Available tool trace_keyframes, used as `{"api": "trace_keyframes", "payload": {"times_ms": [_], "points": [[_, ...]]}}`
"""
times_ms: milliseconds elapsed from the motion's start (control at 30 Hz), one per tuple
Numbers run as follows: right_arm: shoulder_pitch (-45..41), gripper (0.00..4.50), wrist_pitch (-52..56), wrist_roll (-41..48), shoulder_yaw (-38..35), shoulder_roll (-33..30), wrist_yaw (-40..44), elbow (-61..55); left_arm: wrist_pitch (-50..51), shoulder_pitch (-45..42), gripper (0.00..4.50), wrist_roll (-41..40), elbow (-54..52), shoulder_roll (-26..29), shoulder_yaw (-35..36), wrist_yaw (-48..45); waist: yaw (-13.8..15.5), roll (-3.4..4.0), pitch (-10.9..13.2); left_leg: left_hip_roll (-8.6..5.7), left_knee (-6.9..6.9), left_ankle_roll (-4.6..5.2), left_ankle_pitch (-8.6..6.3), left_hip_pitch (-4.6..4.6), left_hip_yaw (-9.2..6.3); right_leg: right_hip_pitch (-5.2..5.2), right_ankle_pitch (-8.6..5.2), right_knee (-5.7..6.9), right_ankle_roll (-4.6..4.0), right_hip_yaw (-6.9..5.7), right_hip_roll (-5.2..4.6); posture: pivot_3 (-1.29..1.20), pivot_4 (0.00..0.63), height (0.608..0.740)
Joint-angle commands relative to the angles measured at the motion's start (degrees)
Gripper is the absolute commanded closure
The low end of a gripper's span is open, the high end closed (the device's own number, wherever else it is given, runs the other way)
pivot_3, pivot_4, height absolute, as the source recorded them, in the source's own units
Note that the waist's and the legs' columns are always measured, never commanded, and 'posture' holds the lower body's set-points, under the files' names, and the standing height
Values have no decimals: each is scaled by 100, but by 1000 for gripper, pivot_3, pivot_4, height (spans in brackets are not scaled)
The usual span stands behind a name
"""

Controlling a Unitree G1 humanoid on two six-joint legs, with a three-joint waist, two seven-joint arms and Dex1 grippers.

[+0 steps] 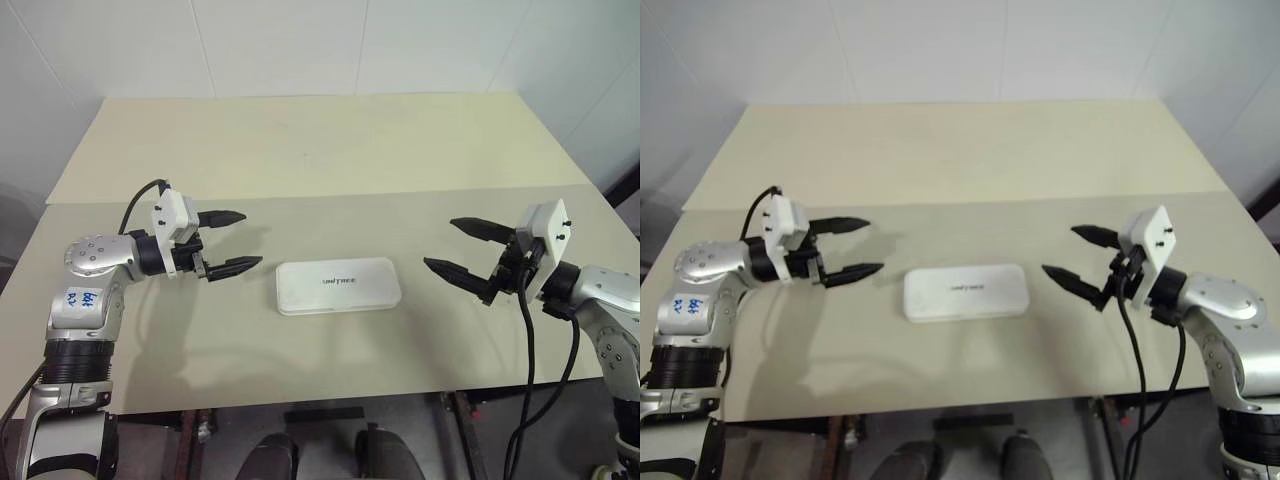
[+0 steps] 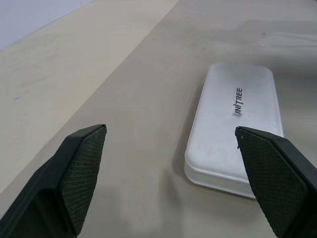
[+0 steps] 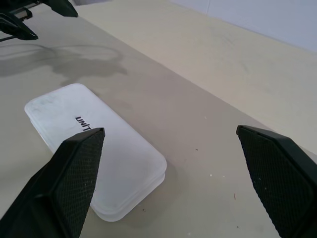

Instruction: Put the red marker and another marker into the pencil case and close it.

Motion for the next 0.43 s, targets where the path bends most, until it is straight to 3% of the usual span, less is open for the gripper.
{"api": "trace_keyframes", "payload": {"times_ms": [33,200,300,433], "points": [[50,0,16,145,-389,-225,81,-207,148,-136,30,-181,-341,-86,-162,-24,19,0,0,-1,1,0,0,-1,1,1,0,0,0,0,0,0,150,740],[81,0,46,164,-386,-278,94,-241,116,-171,30,-150,-295,-75,-195,-3,20,-2,0,-1,5,0,0,0,1,2,1,-1,-1,1,0,0,150,740],[358,0,-253,-78,-492,-804,860,171,310,-308,30,-193,-334,-20,-429,-292,48,3,2,-1,3,0,0,-2,1,2,1,-2,-1,-1,0,0,150,740],[424,0,-310,-41,-504,-977,1072,246,410,-350,30,-189,-380,7,-462,-354,29,0,1,-4,5,4,-2,-2,7,5,1,-3,-1,-1,-1,0,150,740]]}}
